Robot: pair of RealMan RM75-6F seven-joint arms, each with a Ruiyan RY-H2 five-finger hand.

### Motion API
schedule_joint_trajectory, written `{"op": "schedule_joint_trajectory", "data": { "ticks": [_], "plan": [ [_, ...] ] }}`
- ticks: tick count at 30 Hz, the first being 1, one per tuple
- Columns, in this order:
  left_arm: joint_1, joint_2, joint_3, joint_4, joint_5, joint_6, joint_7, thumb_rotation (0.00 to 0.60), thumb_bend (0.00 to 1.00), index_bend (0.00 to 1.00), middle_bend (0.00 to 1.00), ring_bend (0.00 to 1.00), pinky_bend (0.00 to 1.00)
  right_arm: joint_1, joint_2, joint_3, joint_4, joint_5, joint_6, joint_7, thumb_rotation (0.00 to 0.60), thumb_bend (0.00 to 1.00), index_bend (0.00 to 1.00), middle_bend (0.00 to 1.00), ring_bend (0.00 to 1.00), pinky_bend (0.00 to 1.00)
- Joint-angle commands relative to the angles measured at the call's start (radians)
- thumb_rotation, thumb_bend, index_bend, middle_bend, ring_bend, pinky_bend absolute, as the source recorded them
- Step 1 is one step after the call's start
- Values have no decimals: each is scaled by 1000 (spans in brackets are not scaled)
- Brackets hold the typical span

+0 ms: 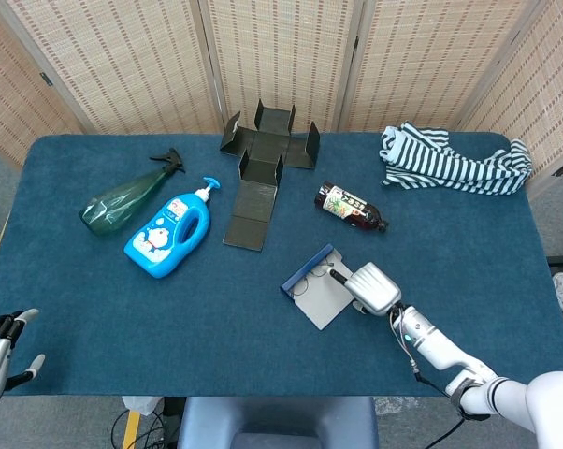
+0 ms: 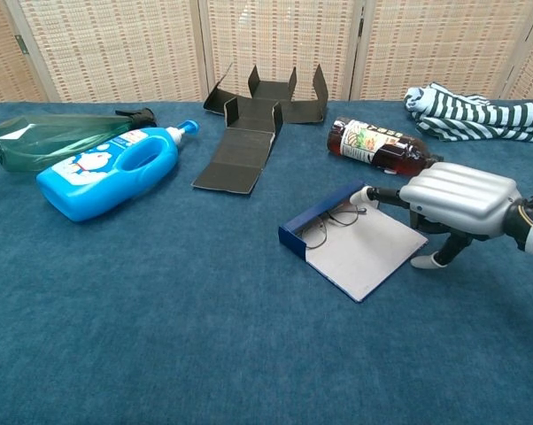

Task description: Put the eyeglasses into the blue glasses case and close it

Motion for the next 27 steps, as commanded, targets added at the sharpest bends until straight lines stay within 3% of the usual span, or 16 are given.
{"op": "schedule_joint_trajectory", "data": {
  "ticks": [1,8,13,21,27],
  "plan": [
    [0,0,0,0,0,0,0,600,304,228,256,232,300,2,-6,2,7,-1,-7,-2,600,197,110,992,1000,903],
    [1,1,-1,0,1,3,-1,600,303,228,257,232,300,10,-37,9,43,-14,0,9,600,196,149,992,1000,903],
    [3,3,-1,2,0,6,-3,600,303,227,257,232,300,16,-44,15,55,-29,23,31,600,254,270,993,1000,903],
    [3,1,-1,6,-1,3,-7,600,303,227,257,232,300,31,-34,23,40,-48,40,38,600,271,374,992,1000,903],
    [0,-1,-2,8,1,1,-8,600,304,227,256,232,300,57,-58,41,44,-53,35,42,600,398,465,992,1000,903]
  ]
}}
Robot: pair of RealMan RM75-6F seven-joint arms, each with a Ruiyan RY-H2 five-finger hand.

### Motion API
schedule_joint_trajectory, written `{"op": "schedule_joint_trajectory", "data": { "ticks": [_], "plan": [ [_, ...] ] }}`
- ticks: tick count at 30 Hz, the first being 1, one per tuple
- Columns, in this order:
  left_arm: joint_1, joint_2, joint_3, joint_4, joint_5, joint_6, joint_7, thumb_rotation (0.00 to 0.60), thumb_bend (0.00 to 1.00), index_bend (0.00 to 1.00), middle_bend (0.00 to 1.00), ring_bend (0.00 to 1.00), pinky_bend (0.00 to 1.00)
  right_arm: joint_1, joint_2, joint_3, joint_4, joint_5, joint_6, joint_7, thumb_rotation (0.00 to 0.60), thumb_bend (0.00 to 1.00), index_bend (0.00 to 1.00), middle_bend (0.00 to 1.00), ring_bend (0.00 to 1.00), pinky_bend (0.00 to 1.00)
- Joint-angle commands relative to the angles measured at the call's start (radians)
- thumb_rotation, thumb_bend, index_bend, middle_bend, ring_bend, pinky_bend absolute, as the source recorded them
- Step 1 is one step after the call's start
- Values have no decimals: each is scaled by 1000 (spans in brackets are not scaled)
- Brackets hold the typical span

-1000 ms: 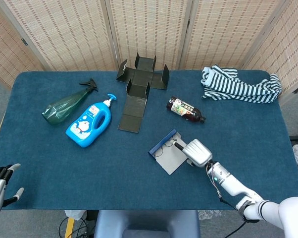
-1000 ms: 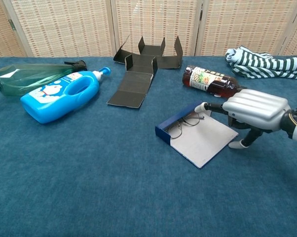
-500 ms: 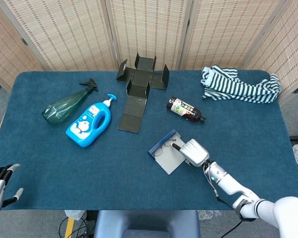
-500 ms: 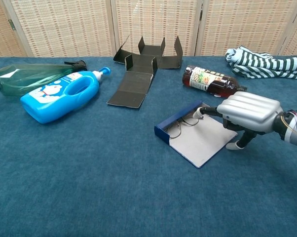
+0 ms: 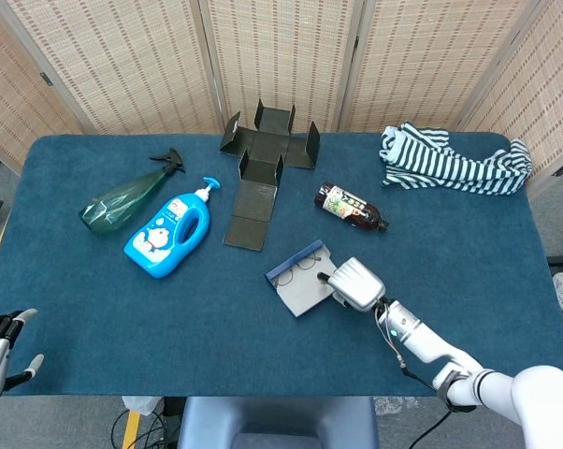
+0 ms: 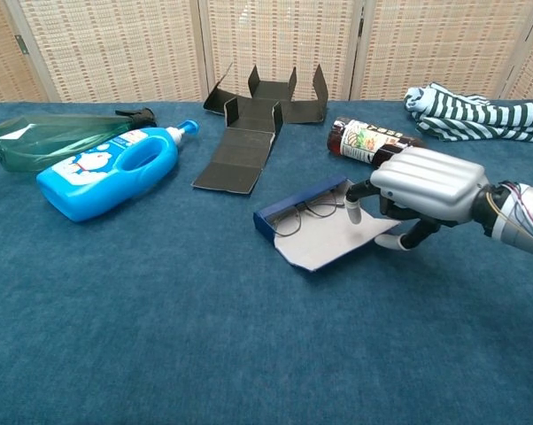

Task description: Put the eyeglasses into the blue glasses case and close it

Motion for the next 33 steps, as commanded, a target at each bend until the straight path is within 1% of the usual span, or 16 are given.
{"op": "schedule_joint_trajectory", "data": {
  "ticks": [1,4,7,11,15,17,22,24,27,33],
  "plan": [
    [0,0,0,1,-1,0,-1,600,304,228,257,232,300,13,-13,6,8,-2,-9,0,600,422,478,992,1000,903],
    [0,0,-1,3,-2,-2,-4,600,304,228,257,232,300,26,-30,11,25,0,-24,2,600,483,526,992,1000,903],
    [-1,-1,0,4,-1,-3,-6,600,304,227,256,232,300,35,-43,12,40,1,-35,5,600,522,570,993,1000,903],
    [0,0,-2,7,-3,-1,-9,600,303,228,256,232,300,31,-35,2,29,-8,-23,11,600,541,631,993,1000,903],
    [-2,0,-3,9,-2,-2,-12,600,304,227,257,232,300,10,9,-18,-26,-20,5,2,600,541,691,994,1000,903],
    [-3,-2,-2,10,1,-2,-14,600,303,227,257,232,300,-4,43,-31,-70,-24,18,-13,600,541,712,995,1000,903],
    [-7,-6,-2,10,6,-5,-12,600,303,227,257,231,300,-30,127,-48,-191,-36,49,-48,600,541,716,996,1000,903],
    [-9,-7,-1,8,8,-7,-10,600,303,227,257,232,300,-30,143,-41,-217,-32,49,-66,600,541,716,997,1000,903],
    [-11,-7,0,3,14,-7,-8,600,303,227,257,232,300,-15,143,-13,-229,-11,22,-91,600,541,716,997,1000,903],
    [-6,4,0,-6,10,0,-2,600,304,227,256,232,300,32,100,31,-191,25,-57,-132,600,541,716,996,1000,903]
  ]
}}
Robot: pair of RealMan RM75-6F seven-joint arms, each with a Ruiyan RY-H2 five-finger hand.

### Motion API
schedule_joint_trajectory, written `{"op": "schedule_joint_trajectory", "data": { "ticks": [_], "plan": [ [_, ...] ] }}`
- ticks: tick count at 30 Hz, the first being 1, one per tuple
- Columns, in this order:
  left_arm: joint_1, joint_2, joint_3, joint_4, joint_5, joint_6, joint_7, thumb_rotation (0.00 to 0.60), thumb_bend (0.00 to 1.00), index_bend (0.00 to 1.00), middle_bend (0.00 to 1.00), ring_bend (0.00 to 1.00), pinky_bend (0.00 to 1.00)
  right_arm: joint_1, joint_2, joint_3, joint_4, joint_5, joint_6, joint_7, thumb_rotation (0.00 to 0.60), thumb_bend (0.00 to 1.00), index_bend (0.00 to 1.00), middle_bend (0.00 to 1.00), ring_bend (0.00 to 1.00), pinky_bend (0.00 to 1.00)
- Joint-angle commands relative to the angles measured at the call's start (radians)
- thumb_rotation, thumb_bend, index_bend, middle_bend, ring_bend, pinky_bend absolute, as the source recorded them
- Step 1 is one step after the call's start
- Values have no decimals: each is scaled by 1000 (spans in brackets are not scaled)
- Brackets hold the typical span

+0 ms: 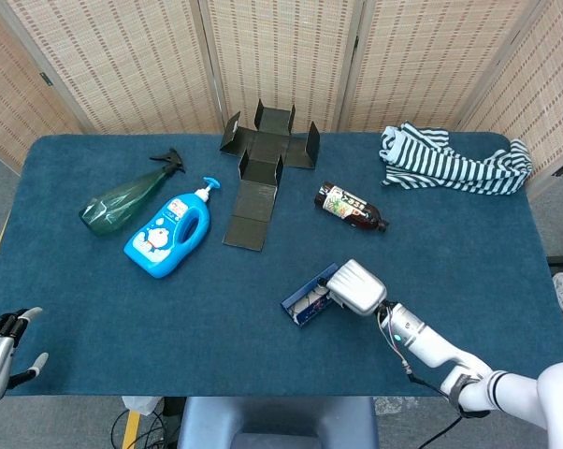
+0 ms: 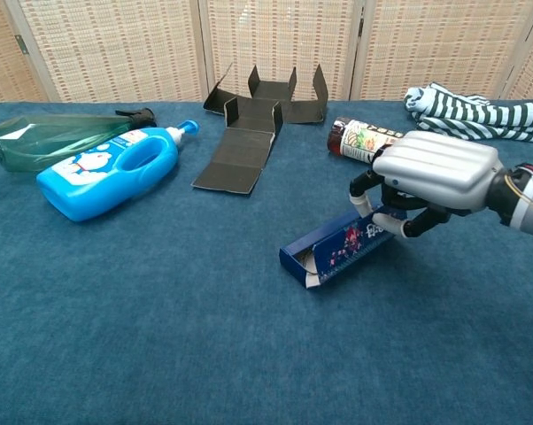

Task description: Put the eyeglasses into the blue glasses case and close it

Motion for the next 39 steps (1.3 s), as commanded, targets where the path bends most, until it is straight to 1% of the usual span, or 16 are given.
{"op": "schedule_joint_trajectory", "data": {
  "ticks": [1,11,17,20,23,25,27,29,31,36,38,39],
  "plan": [
    [2,3,1,-2,0,3,2,600,304,228,256,232,300,31,-31,25,28,20,-43,-29,600,541,716,995,1000,903],
    [10,10,5,-3,-1,8,-9,600,303,227,256,231,300,91,-124,58,114,39,-108,-43,600,539,706,995,1000,903],
    [6,8,6,1,0,-1,-13,600,303,227,257,232,300,125,-181,78,167,68,-163,-68,600,527,496,994,1000,903],
    [5,10,5,0,-2,-2,-16,600,303,228,257,231,300,143,-202,87,185,84,-192,-89,600,517,345,988,1000,903],
    [6,12,5,1,-5,-3,-17,600,303,227,256,232,300,157,-211,99,188,104,-217,-118,600,452,192,983,1000,903],
    [7,11,6,1,-7,-3,-19,600,304,228,256,232,300,162,-212,107,184,117,-226,-133,600,397,135,980,1000,903],
    [8,11,6,2,-8,-4,-20,600,303,228,257,232,300,163,-209,113,176,127,-225,-142,600,339,100,979,1000,903],
    [9,11,6,3,-8,-3,-22,600,302,227,257,232,300,159,-203,116,165,132,-216,-140,600,275,77,979,1000,903],
    [10,12,6,4,-9,-2,-24,600,303,227,256,232,300,152,-190,117,147,137,-205,-133,600,236,75,979,1000,903],
    [9,14,4,6,-7,0,-27,600,303,227,257,232,300,129,-131,117,68,131,-152,-110,600,218,75,979,1000,903],
    [7,14,4,5,-6,-2,-26,600,303,228,257,232,300,122,-91,110,16,125,-143,-95,600,200,75,979,1000,903],
    [7,14,4,5,-6,-3,-25,600,304,228,256,232,300,120,-73,106,-7,124,-145,-92,600,173,75,979,1000,903]
  ]
}}
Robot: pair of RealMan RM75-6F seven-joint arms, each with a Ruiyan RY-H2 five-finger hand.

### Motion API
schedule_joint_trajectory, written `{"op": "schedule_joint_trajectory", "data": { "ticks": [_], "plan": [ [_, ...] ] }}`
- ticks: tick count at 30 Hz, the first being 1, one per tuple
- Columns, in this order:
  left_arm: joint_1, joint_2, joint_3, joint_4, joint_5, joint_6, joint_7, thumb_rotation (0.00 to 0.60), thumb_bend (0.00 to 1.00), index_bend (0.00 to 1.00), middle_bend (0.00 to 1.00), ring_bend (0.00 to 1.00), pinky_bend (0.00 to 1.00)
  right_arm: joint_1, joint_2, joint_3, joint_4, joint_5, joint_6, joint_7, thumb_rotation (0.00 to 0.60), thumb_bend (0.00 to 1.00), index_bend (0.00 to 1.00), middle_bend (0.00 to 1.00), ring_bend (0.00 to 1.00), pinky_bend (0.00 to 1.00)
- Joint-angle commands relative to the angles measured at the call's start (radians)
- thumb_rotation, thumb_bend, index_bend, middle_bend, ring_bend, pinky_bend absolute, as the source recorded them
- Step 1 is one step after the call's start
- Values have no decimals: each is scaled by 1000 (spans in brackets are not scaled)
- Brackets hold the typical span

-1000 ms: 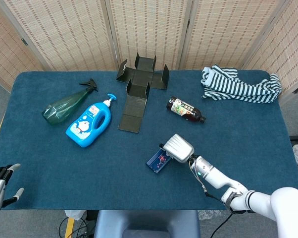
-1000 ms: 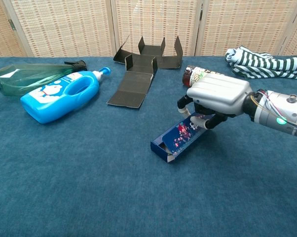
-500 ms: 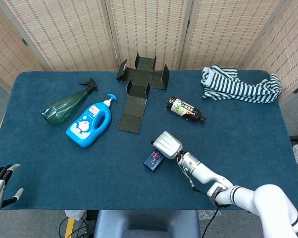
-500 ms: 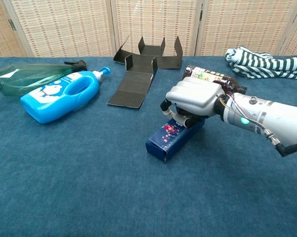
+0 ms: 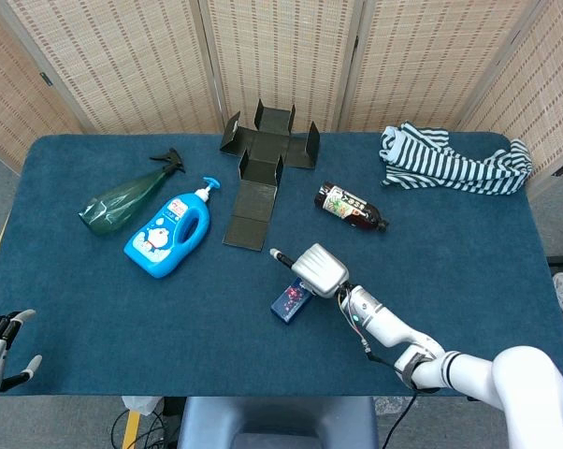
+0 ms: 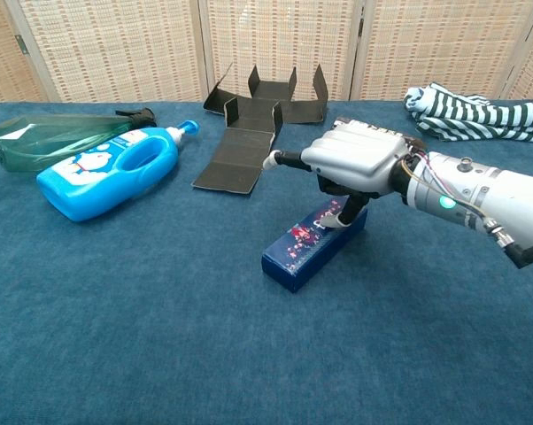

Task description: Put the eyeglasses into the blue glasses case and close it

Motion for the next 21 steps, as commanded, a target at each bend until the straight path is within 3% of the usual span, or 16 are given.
{"op": "schedule_joint_trajectory", "data": {
  "ticks": [1,4,11,17,21],
  "plan": [
    [-2,-1,0,-2,1,-2,1,600,303,228,257,232,300,-15,79,-15,-96,-8,9,17,600,144,75,979,1000,903],
    [-4,-3,1,-4,4,-4,4,600,302,227,257,232,300,-14,122,-31,-151,-1,-24,-9,600,89,74,979,1000,903],
    [-4,-1,2,-12,5,-3,13,600,303,227,257,232,300,24,156,-30,-209,89,-174,-78,600,90,88,979,1000,903],
    [1,3,2,-17,-2,-1,14,600,303,227,256,231,300,67,131,-6,-188,180,-267,-141,600,146,182,980,1000,903],
    [3,4,2,-17,-5,-1,12,600,304,227,257,232,300,87,120,6,-188,218,-290,-163,600,234,332,984,1000,903]
  ]
}}
